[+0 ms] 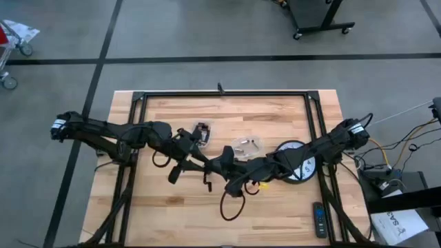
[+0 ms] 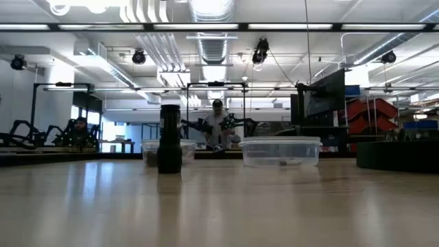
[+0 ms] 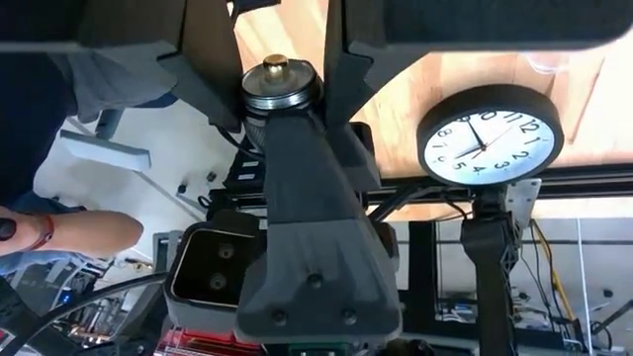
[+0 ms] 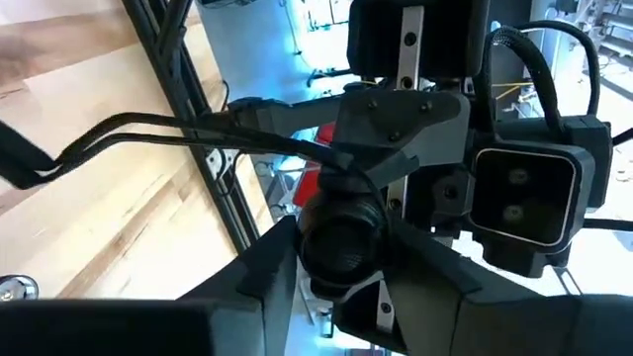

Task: Insert battery
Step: Close the black flashlight cover

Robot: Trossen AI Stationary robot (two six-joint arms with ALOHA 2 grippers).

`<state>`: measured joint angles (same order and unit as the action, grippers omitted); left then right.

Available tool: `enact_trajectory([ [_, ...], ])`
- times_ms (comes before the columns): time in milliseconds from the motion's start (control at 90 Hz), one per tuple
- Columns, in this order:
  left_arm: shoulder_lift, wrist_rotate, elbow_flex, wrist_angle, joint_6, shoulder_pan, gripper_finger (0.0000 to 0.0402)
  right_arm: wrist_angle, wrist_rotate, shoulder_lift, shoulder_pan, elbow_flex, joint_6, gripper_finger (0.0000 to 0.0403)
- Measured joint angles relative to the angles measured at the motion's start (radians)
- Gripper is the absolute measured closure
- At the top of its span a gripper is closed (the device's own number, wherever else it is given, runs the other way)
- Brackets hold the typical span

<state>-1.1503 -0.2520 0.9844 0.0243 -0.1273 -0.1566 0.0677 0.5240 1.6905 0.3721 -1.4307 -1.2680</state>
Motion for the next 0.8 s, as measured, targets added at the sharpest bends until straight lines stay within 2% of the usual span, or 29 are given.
enact_trajectory([
  [178, 0.000, 0.001, 0.000, -0.002, 0.009, 0.000, 0.0313, 0.000, 0.001, 0.000, 0.000, 0.000, 0.000, 0.0299],
  [422, 0.000, 0.007, 0.000, -0.006, 0.019, 0.000, 0.0313, -0.001, -0.009, 0.000, 0.003, 0.000, 0.004, 0.0239],
  [556, 0.000, 0.008, 0.000, -0.006, 0.020, 0.000, 0.0313, -0.002, -0.009, 0.000, 0.003, 0.000, 0.012, 0.0224],
  [678, 0.000, 0.008, 0.000, -0.006, 0.020, 0.000, 0.0313, 0.002, -0.009, 0.000, 0.003, 0.000, 0.035, 0.0226],
  [800, 0.000, 0.008, 0.000, -0.006, 0.020, 0.000, 0.0313, 0.004, -0.009, 0.000, 0.003, 0.000, 0.046, 0.0249],
])
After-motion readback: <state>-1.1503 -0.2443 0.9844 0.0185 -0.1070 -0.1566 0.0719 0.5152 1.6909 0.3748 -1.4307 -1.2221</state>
